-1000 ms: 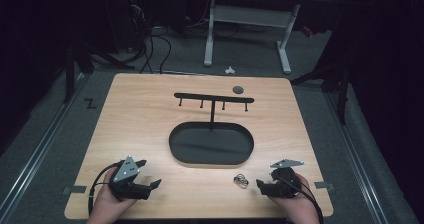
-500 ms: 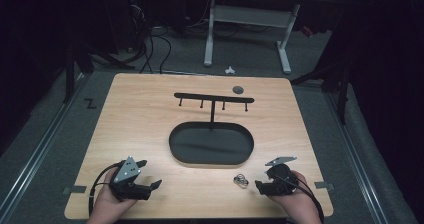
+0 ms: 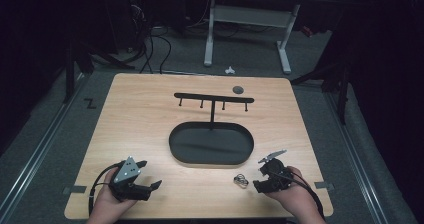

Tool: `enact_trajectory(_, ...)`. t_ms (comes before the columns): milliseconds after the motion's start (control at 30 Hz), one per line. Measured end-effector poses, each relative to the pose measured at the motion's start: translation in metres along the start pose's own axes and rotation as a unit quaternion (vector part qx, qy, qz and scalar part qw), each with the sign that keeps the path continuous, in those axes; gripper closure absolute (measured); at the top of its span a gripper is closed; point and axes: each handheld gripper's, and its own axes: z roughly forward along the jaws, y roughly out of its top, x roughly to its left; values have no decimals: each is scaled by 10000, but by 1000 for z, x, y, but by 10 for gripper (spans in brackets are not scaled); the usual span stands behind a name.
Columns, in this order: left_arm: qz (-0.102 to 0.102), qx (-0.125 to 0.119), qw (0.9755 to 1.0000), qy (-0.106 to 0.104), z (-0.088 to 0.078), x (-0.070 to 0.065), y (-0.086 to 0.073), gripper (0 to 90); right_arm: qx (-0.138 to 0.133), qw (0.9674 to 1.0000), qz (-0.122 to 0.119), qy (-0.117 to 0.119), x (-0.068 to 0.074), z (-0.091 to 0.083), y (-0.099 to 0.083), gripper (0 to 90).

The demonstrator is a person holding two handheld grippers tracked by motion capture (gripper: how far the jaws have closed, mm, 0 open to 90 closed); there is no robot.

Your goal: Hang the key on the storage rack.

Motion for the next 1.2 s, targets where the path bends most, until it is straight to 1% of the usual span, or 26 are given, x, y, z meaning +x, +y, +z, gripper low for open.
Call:
enact_trajectory(100, -23, 18, 10000, -7, 0, 1, 0, 147, 114, 9999, -129, 4, 3, -1, 2, 394)
enact_trajectory(267, -33, 4, 10000, -5, 0, 1, 0, 148, 197, 9997, -165, -14, 6, -1, 2, 399)
enact_trajectory(300, -25, 1, 10000, -10, 0, 1, 0, 148, 201, 9994, -282, -23, 5, -1, 3, 399)
enact_trajectory(333, -7, 9, 10000, -12, -1, 1, 0, 149, 243, 9995, -221, 6, 7, -2, 3, 411)
enact_trajectory(533, -11, 37, 10000, -33, 2, 1, 0, 149, 283, 9992, -258, 94, 9, -5, 4, 432)
enact_trajectory(600, -8, 21, 10000, -29, 1, 0, 0, 149, 287, 9989, -351, 105, 11, -5, 5, 425)
enact_trajectory(667, -11, 14, 10000, -27, 1, 0, 0, 149, 324, 9985, -426, 64, 15, -5, 7, 413)
enact_trajectory(700, -5, 28, 10000, -30, 1, 0, 0, 149, 318, 9980, -551, 35, 16, -4, 8, 405)
enact_trajectory(733, -1, 26, 10000, -33, 1, 0, 0, 149, 360, 9976, -590, -15, 20, -4, 10, 389)
enact_trajectory(767, -1, 10, 10000, -23, 1, -1, 0, 149, 360, 9976, -590, -15, 20, -4, 10, 389)
enact_trajectory(800, 2, 19, 10000, -25, 1, 0, 0, 149, 342, 9973, -647, -4, 21, -4, 11, 382)
enact_trajectory(900, -5, 16, 10000, -37, 1, 0, 0, 149, 362, 9969, -689, 73, 24, -3, 15, 357)
enact_trajectory(967, 4, 37, 10000, -57, 1, 0, 0, 151, 339, 9972, -646, 176, 26, 0, 16, 340)
enact_trajectory(1000, 12, 33, 10000, -54, 1, 0, 0, 152, 313, 9969, -698, 178, 27, 2, 18, 341)
enact_trajectory(1067, 22, 30, 10000, -56, 1, 0, 0, 152, 341, 9967, -716, 160, 30, 5, 19, 365)
enact_trajectory(1100, 20, 24, 10000, -53, 1, 0, 0, 152, 395, 9958, -802, 189, 34, 9, 20, 394)
enact_trajectory(1133, 21, 32, 10000, -58, 1, 0, 0, 152, 395, 9958, -802, 189, 34, 9, 20, 394)
enact_trajectory(1200, 21, 34, 10000, -58, 1, 0, 0, 152, 420, 9947, -923, 159, 38, 12, 22, 437)
